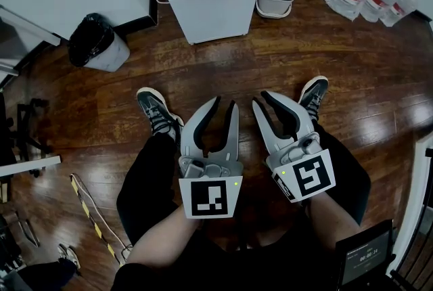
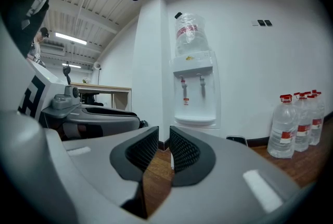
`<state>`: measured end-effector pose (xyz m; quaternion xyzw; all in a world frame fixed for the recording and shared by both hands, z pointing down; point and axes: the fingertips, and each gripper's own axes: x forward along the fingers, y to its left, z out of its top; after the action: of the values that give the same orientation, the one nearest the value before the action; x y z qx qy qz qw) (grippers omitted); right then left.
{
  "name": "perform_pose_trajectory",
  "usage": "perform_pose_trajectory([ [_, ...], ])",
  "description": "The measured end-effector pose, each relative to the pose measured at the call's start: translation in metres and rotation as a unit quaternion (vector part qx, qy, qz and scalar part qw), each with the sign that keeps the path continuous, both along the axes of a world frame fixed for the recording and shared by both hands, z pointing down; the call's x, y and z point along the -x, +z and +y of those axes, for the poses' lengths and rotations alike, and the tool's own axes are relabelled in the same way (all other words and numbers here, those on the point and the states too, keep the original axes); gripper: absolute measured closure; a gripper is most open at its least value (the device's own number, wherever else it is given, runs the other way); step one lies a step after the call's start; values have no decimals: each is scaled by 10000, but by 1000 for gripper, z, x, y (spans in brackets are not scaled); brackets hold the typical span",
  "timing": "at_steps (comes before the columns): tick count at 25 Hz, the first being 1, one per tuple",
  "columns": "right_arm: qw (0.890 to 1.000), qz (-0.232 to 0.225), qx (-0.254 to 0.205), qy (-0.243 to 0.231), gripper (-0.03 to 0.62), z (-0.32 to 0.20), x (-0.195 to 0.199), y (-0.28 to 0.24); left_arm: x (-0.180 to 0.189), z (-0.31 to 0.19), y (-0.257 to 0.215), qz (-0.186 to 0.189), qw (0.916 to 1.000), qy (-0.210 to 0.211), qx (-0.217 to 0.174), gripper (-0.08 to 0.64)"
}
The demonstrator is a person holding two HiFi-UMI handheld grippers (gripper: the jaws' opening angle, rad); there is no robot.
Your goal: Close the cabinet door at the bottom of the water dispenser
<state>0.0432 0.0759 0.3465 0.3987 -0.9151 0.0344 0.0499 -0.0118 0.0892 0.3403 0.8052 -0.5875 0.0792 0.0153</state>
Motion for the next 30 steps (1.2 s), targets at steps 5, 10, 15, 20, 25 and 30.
perform_pose_trajectory([
  [5,10000,-28,-19,-1,525,1,0,-1,0,0,0,14,10000,3,-2,453],
  [10,10000,-38,-30,3,525,1,0,-2,0,0,1,-10,10000,17,10,453],
  [15,10000,-37,-15,15,525,0,0,-2,1,0,1,51,10000,-3,31,453],
  [20,10000,-41,-15,23,525,0,0,-2,0,0,1,91,10000,-13,26,453],
  [25,10000,-46,-15,20,525,0,-1,-2,0,0,2,85,9999,-14,51,453],
  [30,10000,-52,-11,29,525,0,-1,-2,0,-1,2,169,9998,-47,84,453],
])
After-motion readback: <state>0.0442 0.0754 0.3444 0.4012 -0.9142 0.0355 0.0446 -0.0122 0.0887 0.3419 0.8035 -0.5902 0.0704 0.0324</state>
